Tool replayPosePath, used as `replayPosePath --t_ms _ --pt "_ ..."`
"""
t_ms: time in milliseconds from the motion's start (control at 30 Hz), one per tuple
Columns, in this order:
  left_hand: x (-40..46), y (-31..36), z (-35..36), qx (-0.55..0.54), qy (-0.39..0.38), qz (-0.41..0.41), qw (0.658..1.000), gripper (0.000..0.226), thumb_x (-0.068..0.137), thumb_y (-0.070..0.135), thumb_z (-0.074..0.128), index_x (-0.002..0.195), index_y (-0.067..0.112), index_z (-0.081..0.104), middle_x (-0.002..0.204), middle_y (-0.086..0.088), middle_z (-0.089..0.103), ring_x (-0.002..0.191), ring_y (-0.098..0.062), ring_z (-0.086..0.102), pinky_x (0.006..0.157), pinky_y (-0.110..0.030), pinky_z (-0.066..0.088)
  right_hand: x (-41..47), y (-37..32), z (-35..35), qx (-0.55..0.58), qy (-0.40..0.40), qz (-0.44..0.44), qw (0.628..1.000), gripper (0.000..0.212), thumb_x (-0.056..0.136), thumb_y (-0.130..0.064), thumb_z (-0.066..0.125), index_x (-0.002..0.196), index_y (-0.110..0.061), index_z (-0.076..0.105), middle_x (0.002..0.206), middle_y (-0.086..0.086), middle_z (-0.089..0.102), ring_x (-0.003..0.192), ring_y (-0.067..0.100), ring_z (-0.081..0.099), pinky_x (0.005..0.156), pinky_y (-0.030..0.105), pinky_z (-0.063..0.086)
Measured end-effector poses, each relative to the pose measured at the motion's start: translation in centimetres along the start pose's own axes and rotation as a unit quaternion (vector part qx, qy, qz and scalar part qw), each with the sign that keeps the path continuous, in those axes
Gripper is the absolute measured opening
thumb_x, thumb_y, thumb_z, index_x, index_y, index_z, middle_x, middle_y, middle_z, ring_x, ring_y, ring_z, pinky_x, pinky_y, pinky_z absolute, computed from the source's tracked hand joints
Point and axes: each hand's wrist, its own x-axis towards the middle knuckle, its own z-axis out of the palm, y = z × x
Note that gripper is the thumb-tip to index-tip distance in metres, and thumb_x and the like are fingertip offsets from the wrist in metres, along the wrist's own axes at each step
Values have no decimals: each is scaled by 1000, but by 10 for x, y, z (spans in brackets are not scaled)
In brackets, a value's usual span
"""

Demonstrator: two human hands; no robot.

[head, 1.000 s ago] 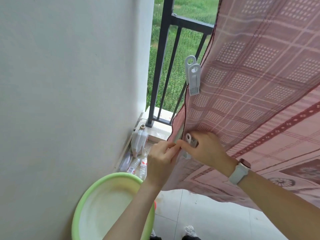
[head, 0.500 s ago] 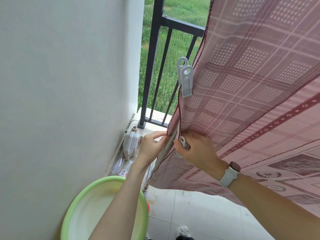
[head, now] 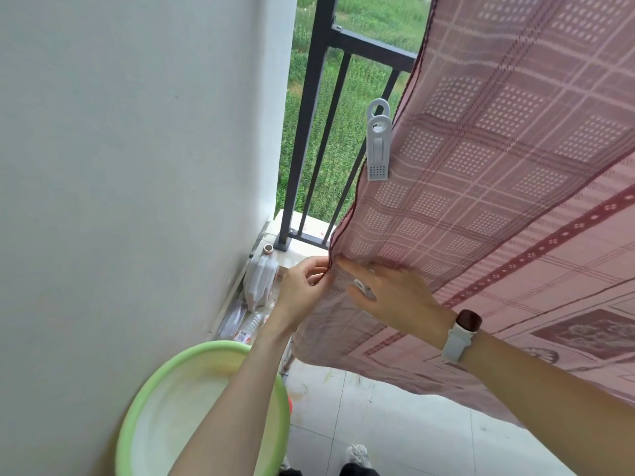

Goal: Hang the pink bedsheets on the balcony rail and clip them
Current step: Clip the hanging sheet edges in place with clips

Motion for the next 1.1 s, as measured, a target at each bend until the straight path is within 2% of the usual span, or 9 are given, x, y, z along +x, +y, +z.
replayPosePath --t_ms 67,133,200,267,367,467,567,733,1100 --pt "1 -8 1 29 26 -14 999 5 83 19 64 86 23 64 83 5 67 83 -13 64 72 -18 51 2 0 -8 78 -86 2 993 51 92 -43 44 138 -31 27 83 -13 52 55 4 43 43 13 24" --pt "3 -15 2 50 54 -26 997 11 85 14 61 81 24 62 76 6 65 77 -13 61 66 -15 48 4 -3 -17 179 -165 36 969 60 88 -43 51 139 -27 24 91 -6 53 64 5 47 53 16 37" --pt "5 -18 2 60 70 -31 995 5 86 14 58 85 18 61 75 6 62 74 -11 59 64 -14 45 8 -8 -27 248 -183 58 950 58 85 -39 57 136 -25 31 109 4 57 86 16 54 73 27 46" --pt "3 -20 2 93 85 -15 992 5 88 13 56 90 12 60 75 7 59 71 -7 55 61 -8 41 16 -11 -36 267 -184 33 945 50 85 -33 61 130 -22 42 120 2 55 97 13 51 82 24 42" --pt "0 -19 5 125 129 10 984 6 87 8 55 85 9 60 72 5 58 66 -5 50 55 -6 38 35 -16 -51 216 -157 -50 962 39 81 -28 66 116 -13 56 115 1 53 98 12 49 87 26 43" --pt "-4 -15 8 134 160 23 978 33 86 6 54 60 22 43 52 11 42 49 -3 36 45 -16 29 58 -27 -60 78 -100 -170 977 35 73 -30 73 99 -8 65 97 5 55 83 19 54 72 34 50" --pt "-10 -14 9 133 186 26 973 37 86 6 56 57 22 38 50 14 37 46 -4 34 46 -14 30 78 -37 -59 -78 -29 -262 961 21 67 -36 73 74 -17 68 77 -3 58 77 16 51 64 30 45" --pt "-12 -17 7 134 188 22 973 7 85 8 59 79 7 61 65 8 54 60 0 46 56 -6 36 86 -39 -61 -133 -46 -273 952 24 74 -41 66 62 -21 64 68 -11 57 76 13 41 70 29 36" --pt "-10 -23 5 160 187 24 969 8 88 14 58 87 8 63 77 4 60 71 -10 53 61 -8 40 82 -41 -50 -261 -58 -233 935 29 67 -39 73 51 -21 58 55 -11 49 62 11 41 65 26 44"
